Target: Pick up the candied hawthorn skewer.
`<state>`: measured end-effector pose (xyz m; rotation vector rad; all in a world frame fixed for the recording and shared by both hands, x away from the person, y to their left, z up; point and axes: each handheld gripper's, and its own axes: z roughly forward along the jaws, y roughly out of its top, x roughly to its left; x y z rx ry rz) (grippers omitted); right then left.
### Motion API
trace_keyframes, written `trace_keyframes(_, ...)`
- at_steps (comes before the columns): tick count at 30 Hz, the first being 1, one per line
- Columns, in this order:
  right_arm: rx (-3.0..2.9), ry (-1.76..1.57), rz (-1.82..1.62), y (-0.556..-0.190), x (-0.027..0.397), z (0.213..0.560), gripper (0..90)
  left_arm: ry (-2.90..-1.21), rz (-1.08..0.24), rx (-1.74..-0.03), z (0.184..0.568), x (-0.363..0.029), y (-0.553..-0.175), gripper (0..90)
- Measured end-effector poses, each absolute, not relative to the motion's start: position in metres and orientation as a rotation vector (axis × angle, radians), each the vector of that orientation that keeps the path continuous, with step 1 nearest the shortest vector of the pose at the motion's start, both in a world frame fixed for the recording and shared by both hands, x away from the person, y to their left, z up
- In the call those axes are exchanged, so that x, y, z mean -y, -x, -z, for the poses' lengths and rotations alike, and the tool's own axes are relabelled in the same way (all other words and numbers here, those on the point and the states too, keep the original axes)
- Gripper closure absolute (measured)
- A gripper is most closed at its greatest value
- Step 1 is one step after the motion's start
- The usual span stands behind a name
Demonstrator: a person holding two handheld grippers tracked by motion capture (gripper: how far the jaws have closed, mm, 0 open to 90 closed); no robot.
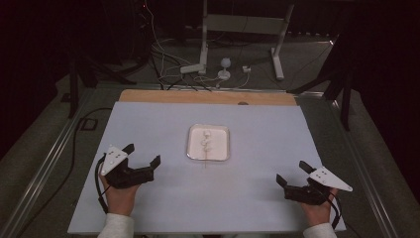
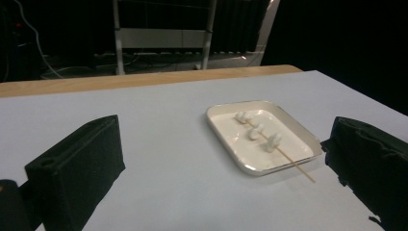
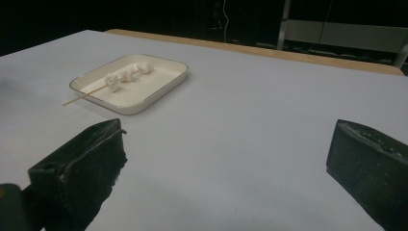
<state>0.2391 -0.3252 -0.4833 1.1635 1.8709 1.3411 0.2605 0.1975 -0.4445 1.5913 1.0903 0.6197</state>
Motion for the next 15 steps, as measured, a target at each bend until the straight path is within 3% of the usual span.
trace_keyframes(15,-1.862,-1.169,-1.330,-0.240,0.327,0.483,0.0,-1.645,-0.534,-1.063,0.457,-0.153,-0.282,0.5)
